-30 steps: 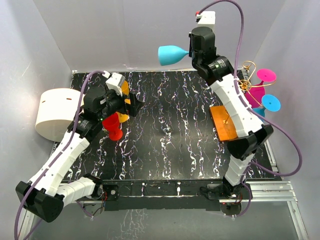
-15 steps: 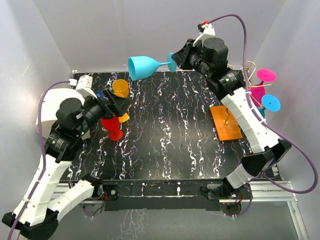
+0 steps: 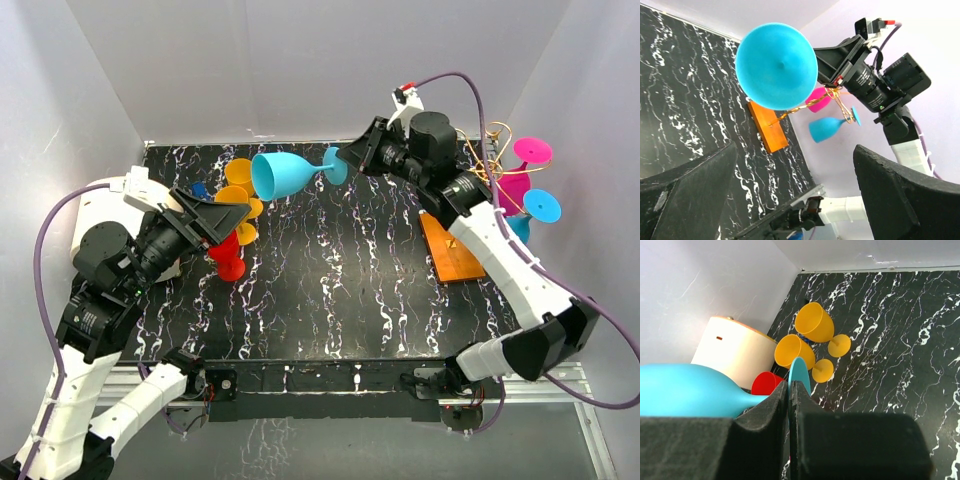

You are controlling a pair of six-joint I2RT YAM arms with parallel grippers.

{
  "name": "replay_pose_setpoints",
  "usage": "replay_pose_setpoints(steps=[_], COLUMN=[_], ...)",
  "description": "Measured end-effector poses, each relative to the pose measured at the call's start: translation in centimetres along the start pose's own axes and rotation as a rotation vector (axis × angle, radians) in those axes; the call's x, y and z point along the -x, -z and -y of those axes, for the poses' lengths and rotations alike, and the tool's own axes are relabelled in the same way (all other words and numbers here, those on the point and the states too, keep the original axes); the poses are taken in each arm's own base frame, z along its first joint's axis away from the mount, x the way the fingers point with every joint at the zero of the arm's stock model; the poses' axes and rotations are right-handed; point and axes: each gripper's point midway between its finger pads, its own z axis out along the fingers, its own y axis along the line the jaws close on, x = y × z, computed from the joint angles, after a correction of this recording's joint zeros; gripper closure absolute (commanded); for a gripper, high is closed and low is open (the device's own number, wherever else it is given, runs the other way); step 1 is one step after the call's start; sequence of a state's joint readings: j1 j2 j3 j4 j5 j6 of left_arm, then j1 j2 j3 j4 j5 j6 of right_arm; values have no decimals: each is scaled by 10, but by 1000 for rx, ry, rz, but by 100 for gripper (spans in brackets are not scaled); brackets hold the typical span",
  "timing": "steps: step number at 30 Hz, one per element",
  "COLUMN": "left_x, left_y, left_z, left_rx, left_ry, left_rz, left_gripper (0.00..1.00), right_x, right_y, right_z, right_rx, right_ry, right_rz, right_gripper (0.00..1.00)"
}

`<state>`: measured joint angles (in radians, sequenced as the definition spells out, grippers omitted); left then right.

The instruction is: Take the wine glass off the wine glass rack

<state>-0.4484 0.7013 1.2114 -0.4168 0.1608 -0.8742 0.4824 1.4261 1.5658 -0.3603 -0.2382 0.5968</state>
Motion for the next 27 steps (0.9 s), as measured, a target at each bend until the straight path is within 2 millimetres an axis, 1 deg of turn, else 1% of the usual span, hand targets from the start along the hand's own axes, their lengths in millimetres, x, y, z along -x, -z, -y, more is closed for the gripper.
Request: replay_pose_setpoints(steps=[4,8,11,14,20,23,27], left_x=[-2,-6,-10,-12,-9,-7,-10], left_y=[2,1,-5,-15,-33,-38,-42], left_z=[11,15,12,7,2,-3,-11], left_rx=[-47,-64,-54,-31,21,53,91], left_ry=[33,50,53,49,11,-5,-11], left_rz=[-18,-46,-67,-88,-123,-129,-152], left_gripper=[4,14,23,31,48,57,75], right_x=[0,1,4,2,-13,-16,-18], right_y=[20,29,30,29,25,23,22], right_z=[-6,-10,-15,-20,-25,-30,-36], right_rx=[22,37,59,94,155,181,209], right_ry=[-2,4,3,-13,-62,-72,-67], right_rz=[30,52,62,59,22,18,25], right_gripper=[100,100,100,100,100,100,100])
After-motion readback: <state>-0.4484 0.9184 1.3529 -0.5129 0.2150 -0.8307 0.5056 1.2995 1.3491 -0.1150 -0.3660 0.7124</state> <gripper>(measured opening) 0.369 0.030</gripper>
